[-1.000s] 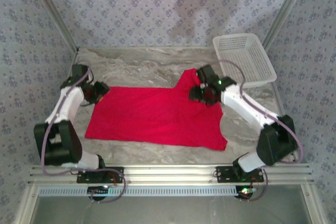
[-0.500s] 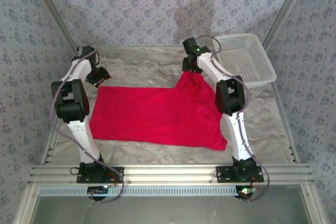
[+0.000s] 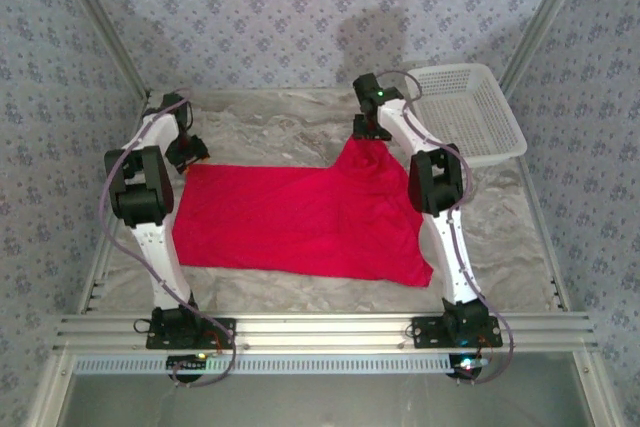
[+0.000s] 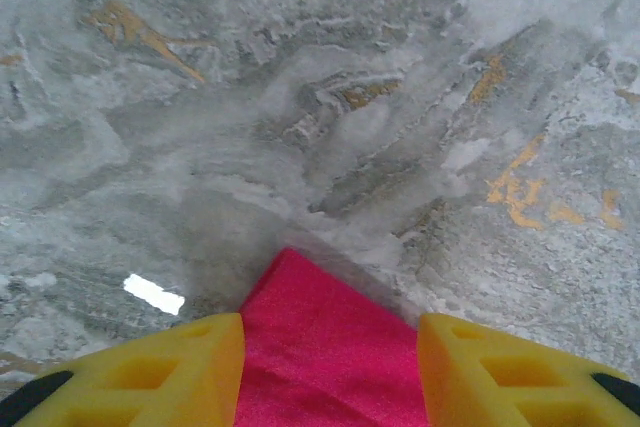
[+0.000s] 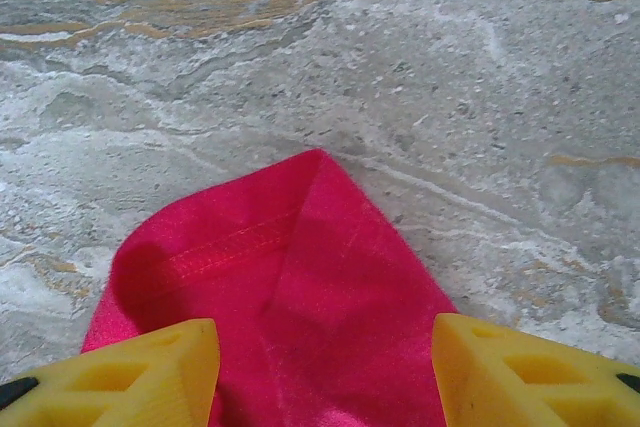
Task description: Fold the inside-out t-shirt
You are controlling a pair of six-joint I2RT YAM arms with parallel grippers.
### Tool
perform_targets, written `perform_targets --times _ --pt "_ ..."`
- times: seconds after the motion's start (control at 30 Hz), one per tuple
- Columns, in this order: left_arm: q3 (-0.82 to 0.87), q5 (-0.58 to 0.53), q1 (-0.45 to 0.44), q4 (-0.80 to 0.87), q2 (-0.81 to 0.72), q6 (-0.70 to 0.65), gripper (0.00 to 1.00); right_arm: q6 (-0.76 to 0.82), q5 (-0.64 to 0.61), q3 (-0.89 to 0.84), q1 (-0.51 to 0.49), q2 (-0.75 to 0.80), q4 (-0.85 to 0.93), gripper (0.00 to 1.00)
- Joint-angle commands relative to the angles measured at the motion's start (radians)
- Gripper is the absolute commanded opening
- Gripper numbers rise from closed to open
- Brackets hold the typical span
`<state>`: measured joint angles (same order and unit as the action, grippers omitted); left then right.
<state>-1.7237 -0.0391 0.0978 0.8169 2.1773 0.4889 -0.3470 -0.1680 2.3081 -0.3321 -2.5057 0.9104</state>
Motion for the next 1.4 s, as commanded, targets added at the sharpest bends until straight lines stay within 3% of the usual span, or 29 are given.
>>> perform_targets --times 0.0,0.23,0.3,0.4,0.53,0.7,0.9,1.1,1.37 --pt "-0.011 -0.038 -0.004 0.024 0.034 -0.017 0.49 0.021 0.029 0.011 0.015 0.001 0.003 0.6" --pt "-0.027 -0.038 -0.004 0.007 0.071 -0.007 0.43 0.019 0.101 0.034 0.039 -0.061 -0.03 0.6" --pt "-0.034 -0.038 -0.003 0.007 0.075 -0.007 0.36 0.013 0.115 0.043 0.046 -0.074 -0.028 0.58" --pt "-0.041 -0.042 -0.003 0.008 0.078 -0.006 0.14 0.012 0.125 0.044 0.053 -0.084 -0.044 0.52" --pt "-0.054 -0.059 -0.004 0.027 0.066 -0.004 0.0 0.014 0.138 0.072 0.063 -0.093 -0.054 0.32" --pt "-0.07 -0.067 -0.007 0.048 0.028 0.0 0.0 0.019 0.151 0.147 0.064 -0.089 -0.047 0.01" --pt "-0.075 -0.083 -0.032 0.064 -0.071 0.0 0.0 0.041 0.17 0.138 0.044 0.032 -0.034 0.0" --pt "0.039 -0.077 -0.034 0.039 -0.235 0.014 0.0 0.081 0.144 -0.112 0.017 0.279 -0.061 0.0" --pt "0.275 -0.072 -0.002 -0.011 -0.449 0.028 0.0 0.051 0.128 -0.652 -0.026 0.733 -0.213 0.0"
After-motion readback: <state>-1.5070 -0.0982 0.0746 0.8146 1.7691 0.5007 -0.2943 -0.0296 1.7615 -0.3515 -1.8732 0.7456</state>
